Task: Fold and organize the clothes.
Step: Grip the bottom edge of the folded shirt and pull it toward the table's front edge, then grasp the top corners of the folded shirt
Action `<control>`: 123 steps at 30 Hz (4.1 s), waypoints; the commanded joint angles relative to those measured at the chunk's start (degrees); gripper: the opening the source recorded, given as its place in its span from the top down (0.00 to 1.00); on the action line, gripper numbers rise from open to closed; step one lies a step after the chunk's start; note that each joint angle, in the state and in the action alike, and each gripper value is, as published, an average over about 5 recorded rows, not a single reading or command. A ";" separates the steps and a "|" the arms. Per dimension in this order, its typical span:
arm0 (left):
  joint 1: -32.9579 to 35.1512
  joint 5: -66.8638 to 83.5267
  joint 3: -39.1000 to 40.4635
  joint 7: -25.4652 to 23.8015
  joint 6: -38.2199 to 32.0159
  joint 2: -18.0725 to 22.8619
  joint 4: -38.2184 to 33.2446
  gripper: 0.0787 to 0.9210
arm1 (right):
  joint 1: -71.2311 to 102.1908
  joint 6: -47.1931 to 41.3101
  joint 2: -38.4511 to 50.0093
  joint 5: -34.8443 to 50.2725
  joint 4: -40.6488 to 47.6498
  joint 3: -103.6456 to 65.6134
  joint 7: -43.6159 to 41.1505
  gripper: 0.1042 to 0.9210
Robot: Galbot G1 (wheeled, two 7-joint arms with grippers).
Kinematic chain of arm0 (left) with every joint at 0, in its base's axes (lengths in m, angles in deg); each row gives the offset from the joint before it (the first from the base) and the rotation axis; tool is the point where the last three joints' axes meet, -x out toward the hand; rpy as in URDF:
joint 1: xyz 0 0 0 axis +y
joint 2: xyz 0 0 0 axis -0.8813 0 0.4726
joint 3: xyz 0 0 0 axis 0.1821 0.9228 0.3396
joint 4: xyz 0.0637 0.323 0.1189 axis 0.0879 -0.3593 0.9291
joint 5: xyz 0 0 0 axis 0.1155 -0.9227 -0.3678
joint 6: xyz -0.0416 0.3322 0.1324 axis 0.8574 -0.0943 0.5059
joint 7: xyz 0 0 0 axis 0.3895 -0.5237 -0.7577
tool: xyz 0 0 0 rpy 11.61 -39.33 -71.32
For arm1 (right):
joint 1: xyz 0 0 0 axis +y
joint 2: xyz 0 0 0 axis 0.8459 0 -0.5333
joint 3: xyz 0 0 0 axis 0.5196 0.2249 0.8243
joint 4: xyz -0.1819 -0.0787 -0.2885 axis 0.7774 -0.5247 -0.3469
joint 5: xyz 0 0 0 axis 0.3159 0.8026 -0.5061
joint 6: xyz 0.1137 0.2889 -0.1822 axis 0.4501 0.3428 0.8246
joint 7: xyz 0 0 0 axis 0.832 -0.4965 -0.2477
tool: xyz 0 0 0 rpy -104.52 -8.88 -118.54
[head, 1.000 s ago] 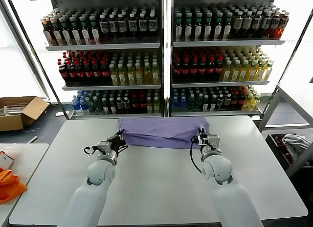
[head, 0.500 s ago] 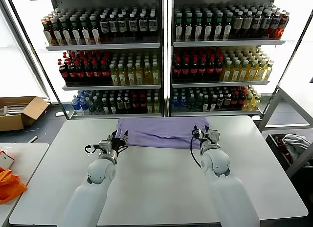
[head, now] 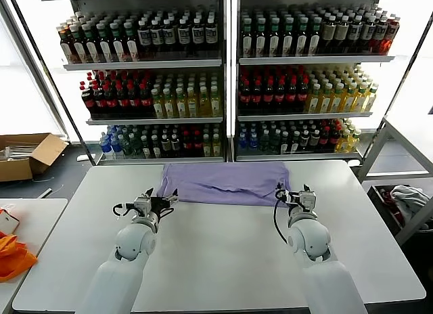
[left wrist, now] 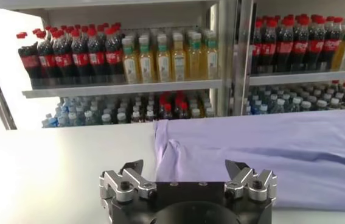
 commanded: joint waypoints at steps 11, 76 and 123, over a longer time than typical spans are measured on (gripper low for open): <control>-1.58 -0.62 0.25 0.29 1.67 0.20 2.07 0.12 | 0.54 -0.25 -0.29 1.40 3.40 0.39 0.63 0.12; 41.39 -5.64 -6.81 0.19 1.69 -4.64 -41.55 0.99 | 37.98 -0.22 -0.53 -6.98 -32.09 0.10 1.45 0.98; 45.59 -11.64 -9.82 -3.24 -1.09 0.71 -40.79 0.21 | 34.35 -0.26 0.23 -16.03 -26.43 -0.40 1.71 0.13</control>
